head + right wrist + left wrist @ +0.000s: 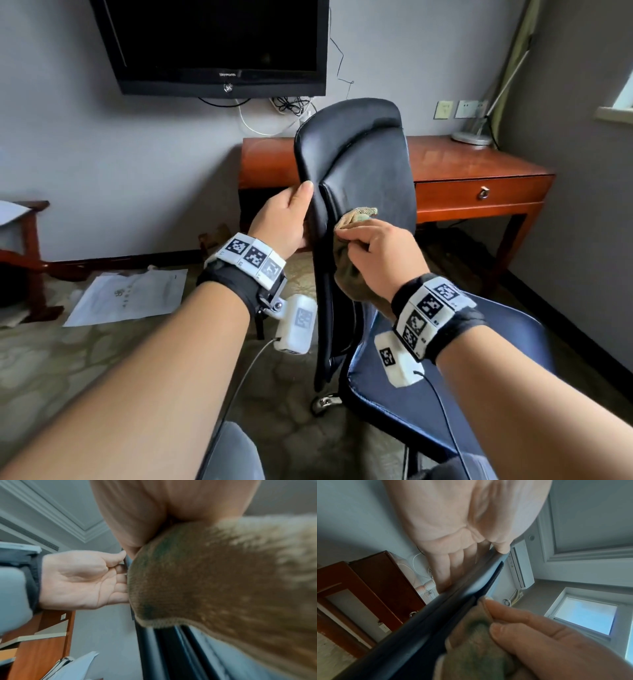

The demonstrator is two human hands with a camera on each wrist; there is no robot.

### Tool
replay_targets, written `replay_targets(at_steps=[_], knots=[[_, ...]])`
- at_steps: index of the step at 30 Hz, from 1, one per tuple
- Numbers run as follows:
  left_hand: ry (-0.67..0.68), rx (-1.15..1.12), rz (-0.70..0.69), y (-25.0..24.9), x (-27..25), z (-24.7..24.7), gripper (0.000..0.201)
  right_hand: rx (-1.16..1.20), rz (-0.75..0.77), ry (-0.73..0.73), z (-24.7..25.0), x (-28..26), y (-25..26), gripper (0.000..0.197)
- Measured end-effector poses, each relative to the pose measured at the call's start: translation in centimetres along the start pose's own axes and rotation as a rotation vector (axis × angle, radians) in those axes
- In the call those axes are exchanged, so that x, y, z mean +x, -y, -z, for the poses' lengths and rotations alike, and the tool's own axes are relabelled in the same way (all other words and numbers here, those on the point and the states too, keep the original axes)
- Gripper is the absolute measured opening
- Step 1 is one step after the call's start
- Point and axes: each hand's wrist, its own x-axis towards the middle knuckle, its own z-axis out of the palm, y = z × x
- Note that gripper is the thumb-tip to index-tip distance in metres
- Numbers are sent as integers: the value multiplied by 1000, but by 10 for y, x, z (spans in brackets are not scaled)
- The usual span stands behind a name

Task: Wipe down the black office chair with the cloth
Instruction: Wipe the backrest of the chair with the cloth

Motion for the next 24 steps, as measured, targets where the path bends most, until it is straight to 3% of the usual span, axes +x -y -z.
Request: replay_targets(at_steps=[6,10,15,21,24], knots=[[6,42,9,-4,-9,1,52,166,43,-165,30,-3,22,32],[-83,249,-87,1,-10,4,50,15,96,-139,3,-11,35,38],[-17,137,-59,11,-6,3,55,-176,68,-96,-23,-28,32,37],[3,103,-74,14,-1,1,47,-100,39,-64,-27,-34,23,49],[8,84,-83,15,-2,0,57,-13,-32,-77,-21,-33,23,60]])
